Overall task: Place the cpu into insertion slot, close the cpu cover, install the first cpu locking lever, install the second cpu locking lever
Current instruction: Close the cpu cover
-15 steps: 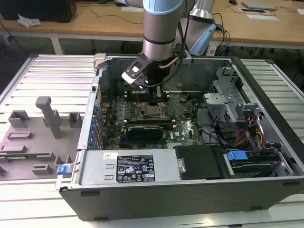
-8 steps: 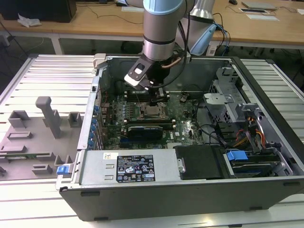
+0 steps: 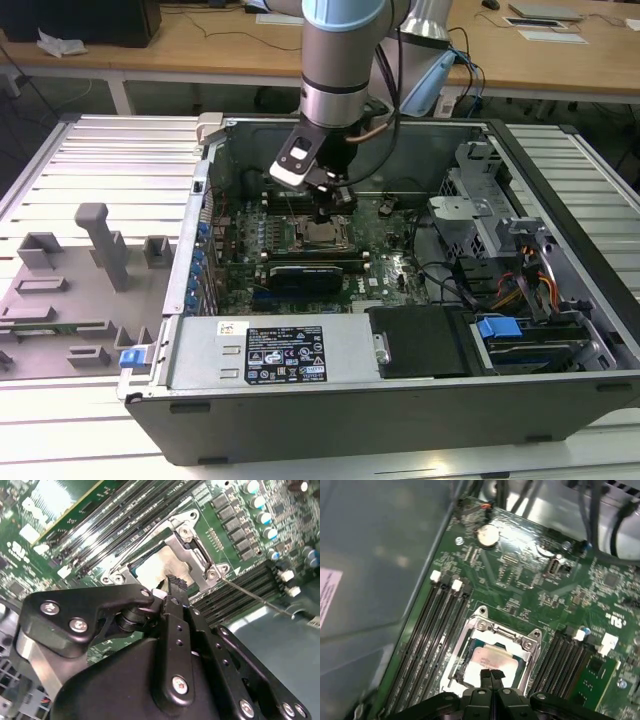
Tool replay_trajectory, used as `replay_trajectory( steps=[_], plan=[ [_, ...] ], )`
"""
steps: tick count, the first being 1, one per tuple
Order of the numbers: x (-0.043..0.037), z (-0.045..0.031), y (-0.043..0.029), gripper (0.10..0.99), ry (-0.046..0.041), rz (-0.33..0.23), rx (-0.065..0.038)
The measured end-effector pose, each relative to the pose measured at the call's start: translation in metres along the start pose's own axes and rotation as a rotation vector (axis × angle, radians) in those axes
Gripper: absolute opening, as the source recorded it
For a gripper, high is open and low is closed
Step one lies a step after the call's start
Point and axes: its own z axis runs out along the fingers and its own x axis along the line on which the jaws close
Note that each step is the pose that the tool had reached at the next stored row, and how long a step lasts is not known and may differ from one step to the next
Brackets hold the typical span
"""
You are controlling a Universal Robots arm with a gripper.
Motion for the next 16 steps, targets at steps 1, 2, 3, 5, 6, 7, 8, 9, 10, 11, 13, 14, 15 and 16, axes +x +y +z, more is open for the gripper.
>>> replay_trajectory(
  steps=[1,2,3,5,6,7,8,9,10,11,13,14,15,16],
  plan=[
    [0.0,0.0,0.0,0.106,0.0002,-0.02,0.001],
    [0.0,0.0,0.0,0.106,0.0004,-0.038,0.001],
    [0.0,0.0,0.0,0.106,0.0005,-0.056,0.001],
    [0.0,0.0001,0.0,0.106,0.0009,-0.112,0.003],
    [0.0,0.0001,0.0,0.106,0.0011,-0.142,0.004],
    [0.0,0.0001,0.0,0.106,0.0014,-0.169,0.004],
    [0.0,0.0001,0.0,0.106,0.0017,-0.215,0.006],
    [0.0,0.0001,0.0,0.106,0.0021,-0.262,0.007],
    [0.0,0.0001,0.0,0.106,0.0024,-0.294,0.008],
    [0.0,0.0001,0.0,0.106,0.0025,-0.319,0.008],
    [0.0,0.0001,0.0,0.106,0.003,-0.366,0.01],
    [0.0,0.0002,0.0,0.106,0.0032,-0.393,0.01],
    [0.0,0.0002,0.0,0.106,0.0033,-0.41,0.011],
    [0.0,0.0002,0.0,0.106,0.0035,-0.433,0.011]
  ],
)
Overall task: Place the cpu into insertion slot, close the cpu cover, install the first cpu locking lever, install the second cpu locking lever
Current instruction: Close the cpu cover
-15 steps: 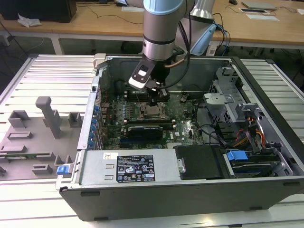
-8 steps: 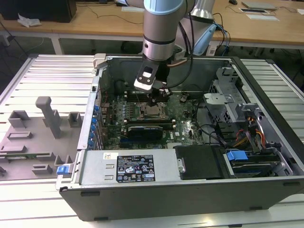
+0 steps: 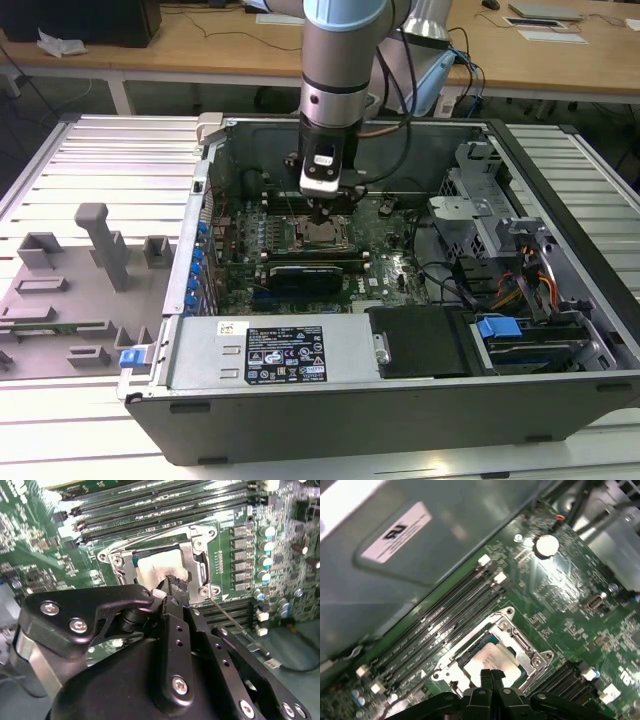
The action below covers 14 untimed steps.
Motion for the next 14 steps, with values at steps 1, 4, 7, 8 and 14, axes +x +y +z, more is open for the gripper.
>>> replay_trajectory(
  steps=[1,4,7,8,14],
  plan=[
    [0.0,0.0,0.0,0.106,0.0002,-0.019,0.0],
    [0.0,0.0,0.0,0.106,0.0006,-0.076,0.002],
    [0.0,0.0,0.0,0.106,0.0011,-0.136,0.003],
    [0.0,0.0,0.0,0.106,0.0013,-0.163,0.004],
    [0.0,0.0001,0.0,0.106,0.0025,-0.316,0.008]
  ],
)
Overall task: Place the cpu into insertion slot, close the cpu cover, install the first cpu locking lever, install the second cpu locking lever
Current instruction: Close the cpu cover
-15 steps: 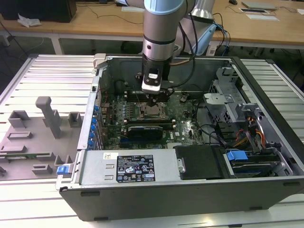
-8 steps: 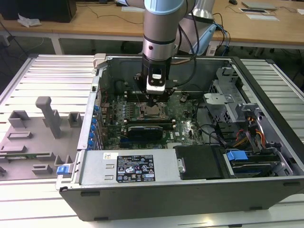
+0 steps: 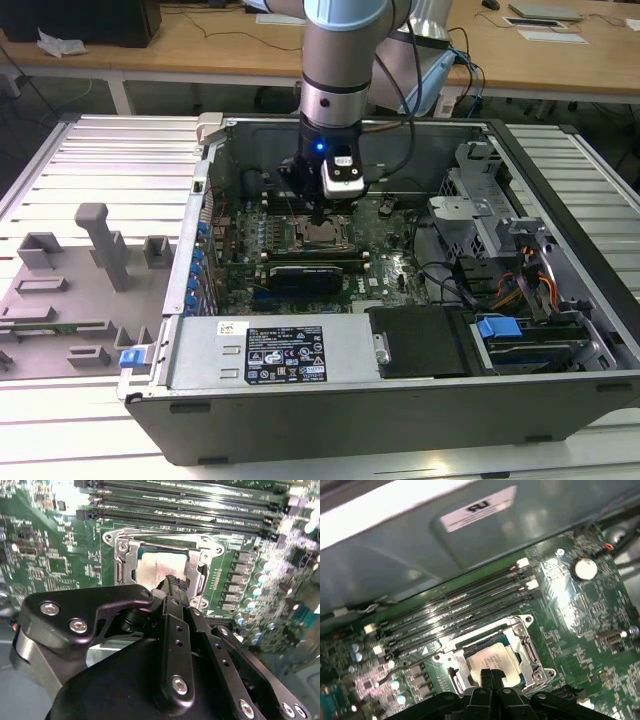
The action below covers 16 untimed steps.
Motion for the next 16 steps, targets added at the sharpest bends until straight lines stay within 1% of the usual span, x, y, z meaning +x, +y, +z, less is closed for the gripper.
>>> replay_trajectory(
  steps=[3,5,7,10,11,13,15,16],
  plan=[
    [0.0,0.0,0.0,0.106,0.0007,-0.091,0.002],
    [0.0,0.0001,0.0,0.106,0.0011,-0.137,0.003],
    [0.0,0.0002,0.0,0.106,0.0017,-0.202,0.005],
    [-0.0001,0.0004,0.0,0.106,0.0009,-0.265,0.007],
    [0.0,0.0005,0.0,0.106,-0.001,-0.279,0.007],
    [0.0,0.0007,0.0,0.106,-0.0112,-0.303,0.005],
    [0.0,0.0007,0.0,0.106,-0.0277,-0.323,0.002],
    [0.0,0.0009,0.0,0.106,-0.0376,-0.336,0.0]
  ],
)
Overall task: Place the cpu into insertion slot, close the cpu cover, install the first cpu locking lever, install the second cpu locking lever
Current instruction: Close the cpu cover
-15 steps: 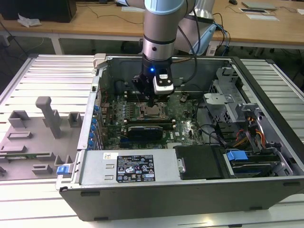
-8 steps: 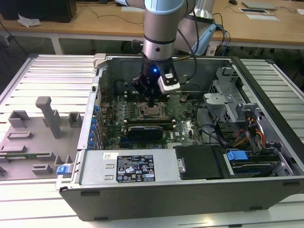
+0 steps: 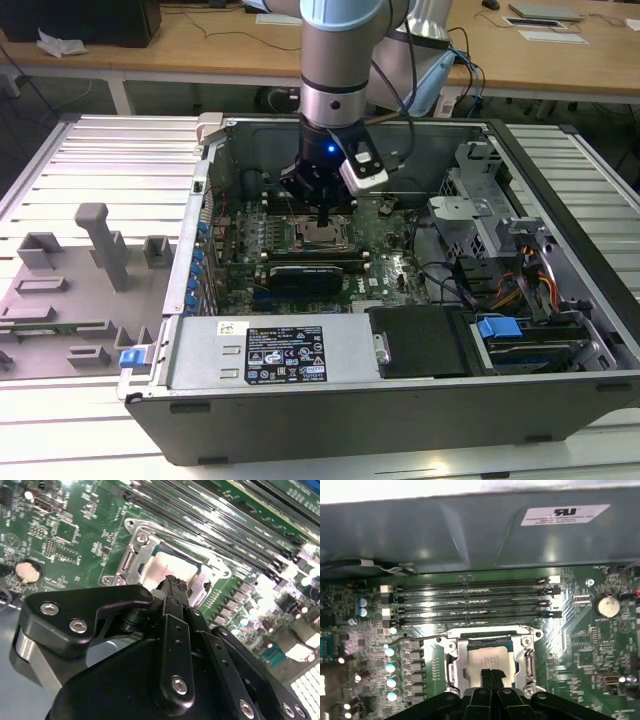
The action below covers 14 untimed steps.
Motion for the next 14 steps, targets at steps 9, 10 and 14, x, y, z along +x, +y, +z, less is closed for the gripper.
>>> replay_trajectory(
  steps=[9,10,14],
  plan=[
    [0.0002,0.0005,-0.0001,0.106,-0.0143,-0.124,-0.002],
    [0.0002,0.0005,-0.0001,0.106,-0.0143,-0.125,-0.002],
    [0.0026,0.0005,-0.0006,0.106,-0.0339,-0.126,-0.02]
  ],
)
